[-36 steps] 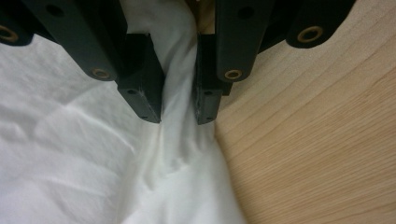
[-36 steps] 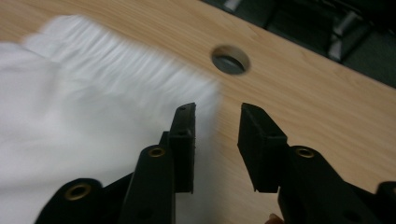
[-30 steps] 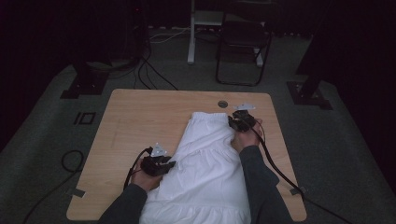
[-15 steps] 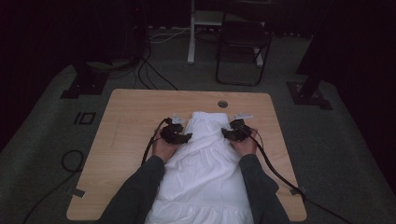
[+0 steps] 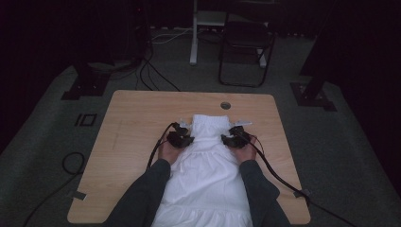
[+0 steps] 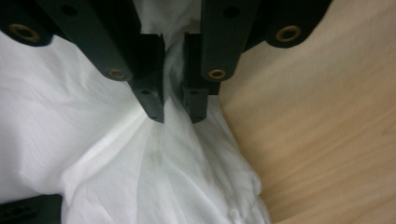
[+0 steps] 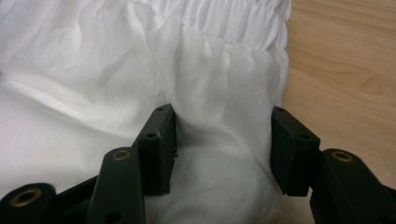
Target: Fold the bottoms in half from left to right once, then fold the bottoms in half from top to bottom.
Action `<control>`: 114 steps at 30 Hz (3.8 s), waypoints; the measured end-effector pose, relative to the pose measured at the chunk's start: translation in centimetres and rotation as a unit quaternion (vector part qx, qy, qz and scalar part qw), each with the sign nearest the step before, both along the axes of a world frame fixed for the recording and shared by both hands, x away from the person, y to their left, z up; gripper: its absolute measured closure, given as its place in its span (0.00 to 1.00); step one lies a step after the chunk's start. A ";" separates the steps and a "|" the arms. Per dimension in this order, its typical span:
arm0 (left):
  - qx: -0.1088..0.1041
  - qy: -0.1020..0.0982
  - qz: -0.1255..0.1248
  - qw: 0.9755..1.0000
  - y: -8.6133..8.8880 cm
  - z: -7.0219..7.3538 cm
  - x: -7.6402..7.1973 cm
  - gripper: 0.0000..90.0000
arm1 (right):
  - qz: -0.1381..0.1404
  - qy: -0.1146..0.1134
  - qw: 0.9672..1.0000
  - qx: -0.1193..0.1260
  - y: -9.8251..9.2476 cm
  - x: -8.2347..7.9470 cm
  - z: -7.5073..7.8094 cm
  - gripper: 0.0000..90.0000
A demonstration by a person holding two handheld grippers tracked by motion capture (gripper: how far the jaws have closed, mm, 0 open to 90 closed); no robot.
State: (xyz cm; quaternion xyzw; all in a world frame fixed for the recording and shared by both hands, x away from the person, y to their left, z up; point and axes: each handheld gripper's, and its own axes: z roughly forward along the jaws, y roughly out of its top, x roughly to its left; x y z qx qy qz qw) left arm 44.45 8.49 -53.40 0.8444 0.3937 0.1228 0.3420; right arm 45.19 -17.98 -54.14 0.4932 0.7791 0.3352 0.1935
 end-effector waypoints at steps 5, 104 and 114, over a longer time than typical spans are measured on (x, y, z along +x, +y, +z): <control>-0.017 0.005 0.004 1.000 2.3 -0.2 -3.4 0.91 | 0.031 -0.005 1.000 0.000 1.3 -2.9 -0.1 0.52; -0.073 -0.067 -0.139 0.985 3.3 7.7 -15.3 0.90 | 0.205 -0.067 0.974 0.072 -1.0 -16.4 8.3 0.93; -0.006 0.003 -0.132 0.991 2.5 0.2 -16.6 0.88 | 0.211 0.021 0.977 0.020 0.4 -18.1 1.0 0.92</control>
